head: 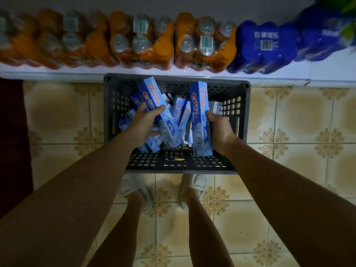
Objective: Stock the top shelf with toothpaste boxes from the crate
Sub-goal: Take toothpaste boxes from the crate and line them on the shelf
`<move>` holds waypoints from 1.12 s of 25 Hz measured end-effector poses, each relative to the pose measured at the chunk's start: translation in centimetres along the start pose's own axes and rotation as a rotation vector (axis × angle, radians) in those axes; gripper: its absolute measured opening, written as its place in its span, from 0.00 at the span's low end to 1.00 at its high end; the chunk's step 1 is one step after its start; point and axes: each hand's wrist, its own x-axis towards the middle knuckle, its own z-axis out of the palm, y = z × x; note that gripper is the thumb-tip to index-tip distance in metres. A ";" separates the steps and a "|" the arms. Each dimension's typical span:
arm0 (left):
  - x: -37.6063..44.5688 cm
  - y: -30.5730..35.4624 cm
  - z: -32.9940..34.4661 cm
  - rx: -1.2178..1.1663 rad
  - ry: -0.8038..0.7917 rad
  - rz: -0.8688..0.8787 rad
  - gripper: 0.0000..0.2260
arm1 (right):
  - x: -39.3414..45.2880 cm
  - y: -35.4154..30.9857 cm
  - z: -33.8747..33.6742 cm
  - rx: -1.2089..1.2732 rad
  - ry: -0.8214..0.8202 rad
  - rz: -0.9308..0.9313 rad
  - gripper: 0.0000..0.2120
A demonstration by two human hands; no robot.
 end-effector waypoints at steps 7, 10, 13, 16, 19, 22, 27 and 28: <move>-9.9 5.7 -0.5 -0.089 -0.021 -0.044 0.23 | -10.3 -4.2 2.3 -0.093 -0.053 -0.053 0.18; -17.7 9.7 0.1 -0.098 0.060 0.025 0.19 | -17.5 -7.5 3.7 -0.245 -0.047 -0.132 0.19; -25.5 13.1 -0.4 -0.134 0.078 0.094 0.19 | -25.0 -10.1 4.9 -0.323 -0.072 -0.224 0.15; -32.7 15.9 -1.4 -0.304 0.114 0.145 0.19 | -31.6 -12.3 6.2 -0.238 -0.084 -0.294 0.13; -38.4 18.6 -2.3 -0.565 0.129 0.231 0.16 | -37.2 -14.9 8.0 -0.174 -0.121 -0.408 0.09; -43.6 22.2 -2.8 -0.728 0.123 0.333 0.14 | -42.0 -18.0 10.1 -0.192 -0.209 -0.545 0.08; -50.0 27.7 -4.3 -0.815 0.086 0.501 0.19 | -47.4 -22.7 13.9 -0.240 -0.295 -0.651 0.13; -51.1 28.5 -4.5 -0.789 0.068 0.529 0.18 | -48.2 -23.3 14.6 -0.249 -0.308 -0.674 0.15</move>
